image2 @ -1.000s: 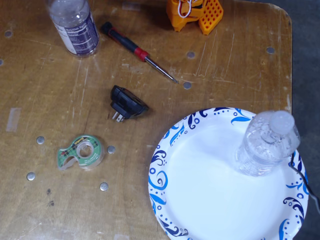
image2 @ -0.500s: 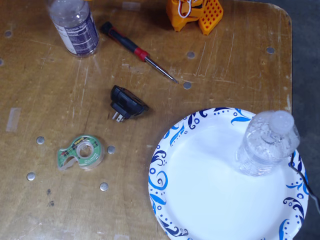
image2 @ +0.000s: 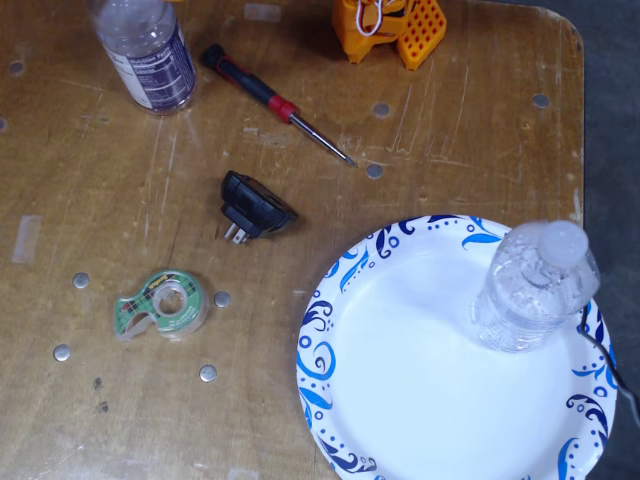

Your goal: Move the bottles to the plate

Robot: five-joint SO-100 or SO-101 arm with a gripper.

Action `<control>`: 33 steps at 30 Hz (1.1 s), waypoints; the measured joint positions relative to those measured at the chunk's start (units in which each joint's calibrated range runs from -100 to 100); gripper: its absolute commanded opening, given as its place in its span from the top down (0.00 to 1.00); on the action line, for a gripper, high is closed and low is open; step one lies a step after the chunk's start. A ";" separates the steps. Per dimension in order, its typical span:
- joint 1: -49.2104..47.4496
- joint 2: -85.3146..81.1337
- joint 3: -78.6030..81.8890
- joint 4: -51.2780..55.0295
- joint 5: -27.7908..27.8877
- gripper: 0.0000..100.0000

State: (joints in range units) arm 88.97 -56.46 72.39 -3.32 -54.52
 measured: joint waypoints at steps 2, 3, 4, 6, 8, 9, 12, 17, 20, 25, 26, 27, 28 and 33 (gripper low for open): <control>0.00 0.00 0.00 0.00 0.00 0.88; -0.09 0.00 -0.09 0.00 -0.05 0.88; -0.09 0.00 -0.09 0.00 -0.05 0.88; -0.09 0.08 -0.81 0.00 -0.36 0.88; -0.46 0.08 -2.79 0.00 -0.36 0.88; -1.37 0.08 -4.23 0.00 -0.36 0.88; -4.38 0.34 -8.90 0.17 -0.52 0.88; -6.75 0.50 -14.93 0.17 -3.33 0.88; -10.48 0.50 -17.36 0.17 -4.12 0.88; -17.68 0.67 -21.49 0.17 -4.90 0.88; -19.33 0.92 -22.39 0.17 -4.95 0.88; -21.15 1.34 -23.11 0.17 -4.95 0.88; -23.06 1.85 -23.83 0.17 -4.95 0.88; -32.73 5.79 -27.43 0.17 -4.95 0.88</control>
State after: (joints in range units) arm 56.24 -50.67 44.96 -3.15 -59.47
